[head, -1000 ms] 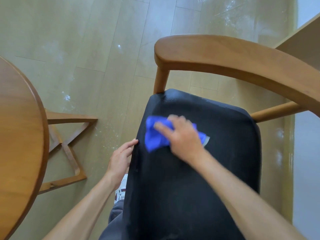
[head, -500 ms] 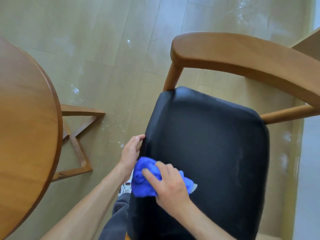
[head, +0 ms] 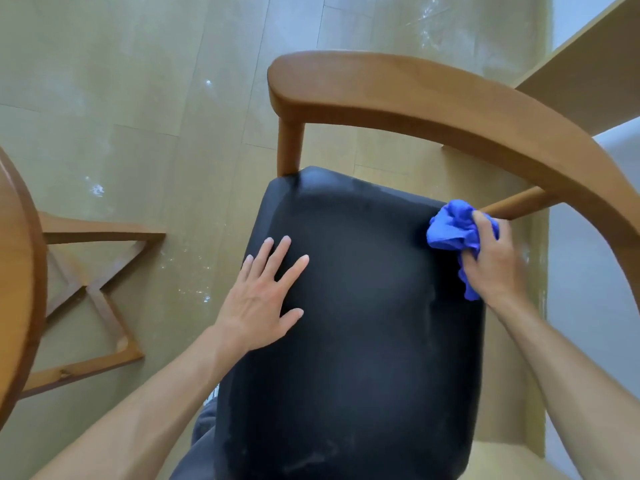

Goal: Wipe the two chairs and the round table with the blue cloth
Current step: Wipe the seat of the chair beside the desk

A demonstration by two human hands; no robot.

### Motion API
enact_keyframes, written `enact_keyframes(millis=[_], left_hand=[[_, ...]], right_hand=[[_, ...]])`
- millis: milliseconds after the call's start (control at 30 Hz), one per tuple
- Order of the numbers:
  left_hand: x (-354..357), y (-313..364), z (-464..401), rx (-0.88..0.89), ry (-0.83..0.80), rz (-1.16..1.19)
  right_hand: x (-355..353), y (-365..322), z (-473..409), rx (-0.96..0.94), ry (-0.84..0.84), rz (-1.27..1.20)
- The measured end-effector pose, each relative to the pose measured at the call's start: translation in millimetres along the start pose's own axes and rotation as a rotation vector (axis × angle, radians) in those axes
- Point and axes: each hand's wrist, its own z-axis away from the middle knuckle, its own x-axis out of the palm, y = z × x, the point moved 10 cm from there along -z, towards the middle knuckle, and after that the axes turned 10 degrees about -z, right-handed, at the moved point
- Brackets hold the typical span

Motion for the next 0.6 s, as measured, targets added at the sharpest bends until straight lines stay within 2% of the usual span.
enact_keyframes(millis=[100, 167, 267, 333, 433, 533, 600], left_hand=[[12, -1, -3, -0.009, -0.055, -0.073], [14, -2, -3, -0.008, -0.066, -0.072], [11, -1, -5, -0.013, -0.068, -0.035], [9, 1, -5, -0.018, -0.076, -0.027], [9, -1, -5, -0.026, -0.089, -0.035], [10, -1, -5, -0.021, -0.101, -0.064], [10, -1, -5, -0.019, -0.104, -0.069]], right_hand=[[-3, 31, 28, 0.233, 0.138, -0.132], [1, 26, 68, 0.311, 0.210, -0.207], [24, -10, 137, 0.292, 0.080, -0.218], [45, -63, 193, 0.098, -0.081, -0.222], [92, -151, 284, -0.304, -0.457, -0.210], [113, -190, 330, -0.672, -0.608, -0.084], [106, -185, 318, -0.794, -0.658, -0.097]])
